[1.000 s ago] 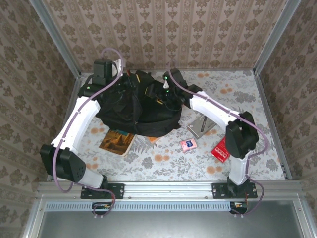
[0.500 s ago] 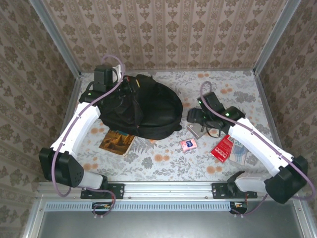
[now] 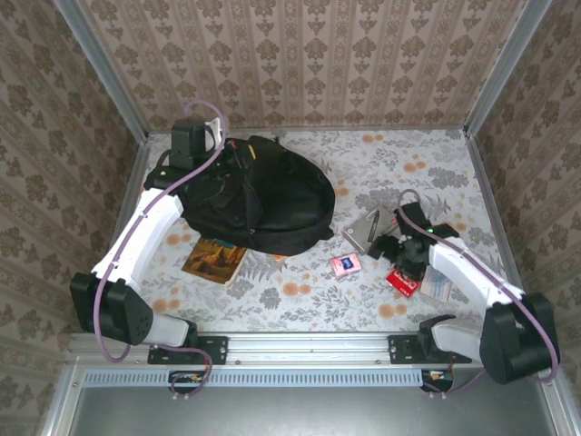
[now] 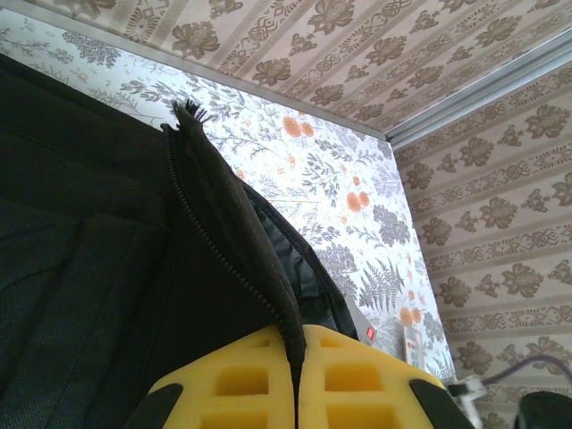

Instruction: Pack the student bag

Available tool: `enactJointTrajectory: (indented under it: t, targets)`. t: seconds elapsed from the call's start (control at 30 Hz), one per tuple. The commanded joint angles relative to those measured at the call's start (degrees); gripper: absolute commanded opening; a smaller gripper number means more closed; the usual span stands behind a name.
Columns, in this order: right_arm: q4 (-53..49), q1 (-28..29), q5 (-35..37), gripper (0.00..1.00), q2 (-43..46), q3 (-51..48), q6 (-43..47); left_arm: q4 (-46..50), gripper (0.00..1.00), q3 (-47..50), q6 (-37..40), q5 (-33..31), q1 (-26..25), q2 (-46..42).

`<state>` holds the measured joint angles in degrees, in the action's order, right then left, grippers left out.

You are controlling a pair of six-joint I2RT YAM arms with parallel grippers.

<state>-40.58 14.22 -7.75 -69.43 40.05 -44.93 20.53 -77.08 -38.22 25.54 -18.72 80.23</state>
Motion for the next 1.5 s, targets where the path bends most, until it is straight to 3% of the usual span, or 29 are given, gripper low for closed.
enactJointTrajectory:
  t: [0.0, 0.13, 0.33, 0.6, 0.9, 1.2, 1.47]
  targets:
    - [1.8, 5.8, -2.2, 0.91, -4.5, 2.6, -5.0, -1.6, 0.00, -0.7, -0.2, 0.2, 0.0, -1.8]
    - [1.3, 10.8, 0.7, 0.91, -8.5, 5.1, -11.5, -1.6, 0.00, -0.7, -0.2, 0.2, 0.1, -1.8]
    - [-2.9, 14.0, 2.2, 0.92, -15.8, 10.0, -21.3, -1.3, 0.00, -0.9, 0.1, 0.0, 0.1, -1.8]
    - [-0.7, 18.3, 4.0, 0.94, -21.3, 13.7, -31.6, -1.2, 0.00, -0.9, 0.2, 0.0, 0.2, -2.2]
    - [1.5, 19.7, 5.0, 0.93, -27.1, 18.2, -28.3, -1.3, 0.00, -0.9, 0.3, 0.4, 0.2, -2.2]
    - [2.6, 20.7, 7.1, 0.80, -24.9, 18.6, -21.2, -1.3, 0.00, -1.0, 0.5, 0.5, 0.2, -2.1]
    - [0.7, 21.6, 2.1, 0.69, -25.2, 16.8, -9.3, -1.2, 0.00, -1.1, 0.3, 0.6, 0.2, -1.9]
